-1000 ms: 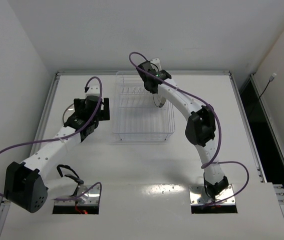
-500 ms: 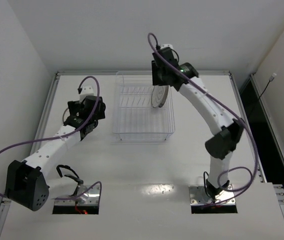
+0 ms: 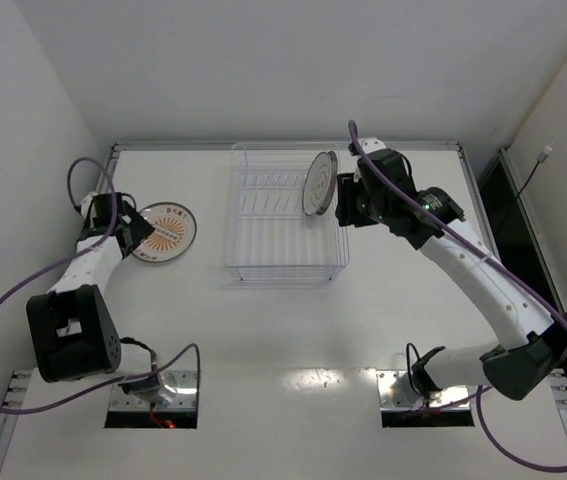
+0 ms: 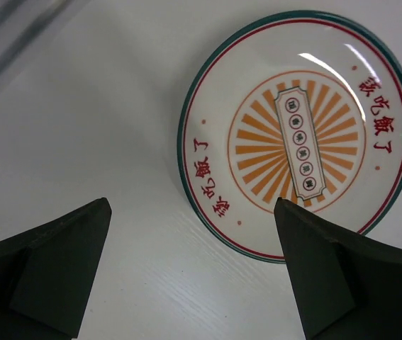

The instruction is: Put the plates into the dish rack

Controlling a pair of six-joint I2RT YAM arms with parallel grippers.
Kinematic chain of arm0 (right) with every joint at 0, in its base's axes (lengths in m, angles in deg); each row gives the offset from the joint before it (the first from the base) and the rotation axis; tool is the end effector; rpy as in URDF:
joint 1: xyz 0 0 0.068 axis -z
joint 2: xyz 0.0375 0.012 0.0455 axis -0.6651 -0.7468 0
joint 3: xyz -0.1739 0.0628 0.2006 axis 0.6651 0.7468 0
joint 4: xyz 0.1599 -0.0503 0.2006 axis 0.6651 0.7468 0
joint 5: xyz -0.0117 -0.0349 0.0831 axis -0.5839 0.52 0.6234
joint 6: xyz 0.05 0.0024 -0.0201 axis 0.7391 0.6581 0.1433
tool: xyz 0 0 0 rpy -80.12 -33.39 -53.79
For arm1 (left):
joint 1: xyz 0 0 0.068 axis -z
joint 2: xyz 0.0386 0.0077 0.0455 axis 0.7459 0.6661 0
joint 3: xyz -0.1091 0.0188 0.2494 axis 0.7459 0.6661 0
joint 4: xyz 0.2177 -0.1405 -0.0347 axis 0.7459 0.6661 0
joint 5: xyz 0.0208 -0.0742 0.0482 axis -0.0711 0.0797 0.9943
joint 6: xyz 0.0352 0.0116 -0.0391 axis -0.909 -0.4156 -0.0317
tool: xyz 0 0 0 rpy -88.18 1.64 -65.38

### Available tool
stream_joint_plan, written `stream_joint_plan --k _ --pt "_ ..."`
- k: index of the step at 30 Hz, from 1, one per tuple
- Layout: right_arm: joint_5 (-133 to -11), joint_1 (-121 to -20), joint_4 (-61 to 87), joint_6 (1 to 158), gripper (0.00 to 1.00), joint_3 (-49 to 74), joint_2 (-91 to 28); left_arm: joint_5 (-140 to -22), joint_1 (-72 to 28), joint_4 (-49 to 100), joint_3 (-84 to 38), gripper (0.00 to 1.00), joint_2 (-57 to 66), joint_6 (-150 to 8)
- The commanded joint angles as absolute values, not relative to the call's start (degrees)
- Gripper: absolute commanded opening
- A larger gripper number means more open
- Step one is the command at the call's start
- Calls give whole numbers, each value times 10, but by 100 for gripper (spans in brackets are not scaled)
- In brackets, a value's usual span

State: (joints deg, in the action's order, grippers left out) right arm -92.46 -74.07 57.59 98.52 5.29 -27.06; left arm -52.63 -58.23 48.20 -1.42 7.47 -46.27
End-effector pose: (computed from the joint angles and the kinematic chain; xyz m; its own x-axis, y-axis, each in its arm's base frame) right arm 0.2407 0.1432 0.3902 -0.6354 0.0972 -0.7660 -0.1081 0.9711 0.2129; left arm 0.2765 0.0611 0.2313 -0.3616 -0.6275 -0.6896 -0.7470 0.6376 -0.1884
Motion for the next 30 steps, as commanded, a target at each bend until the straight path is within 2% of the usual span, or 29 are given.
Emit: stream_joint_plan --k 1,6,11,16,20,26,27,29,30 --pt "-901 -737 564 991 41 85 -251 -727 -652 438 13 100 91 -411" --pt "-895 -732 565 986 41 109 -231 -832 -725 372 48 100 125 -393" --pt "-876 -720 565 974 41 114 -221 -972 -790 303 76 100 209 -369" --pt "-870 -714 571 967 41 127 -216 -1021 -805 261 87 96 251 -361" --pt "-863 -709 571 967 41 138 -210 -1028 -805 256 87 86 275 -361" --pt "-850 -697 582 962 40 138 -204 -1063 -805 233 76 63 308 -361" --pt "-850 -697 588 962 40 138 -204 -1071 -805 233 76 55 316 -361" --pt "-855 -692 588 957 40 138 -204 -1076 -805 233 71 46 323 -361" --pt "-855 -692 594 957 40 138 -199 -1081 -805 233 71 34 328 -361"
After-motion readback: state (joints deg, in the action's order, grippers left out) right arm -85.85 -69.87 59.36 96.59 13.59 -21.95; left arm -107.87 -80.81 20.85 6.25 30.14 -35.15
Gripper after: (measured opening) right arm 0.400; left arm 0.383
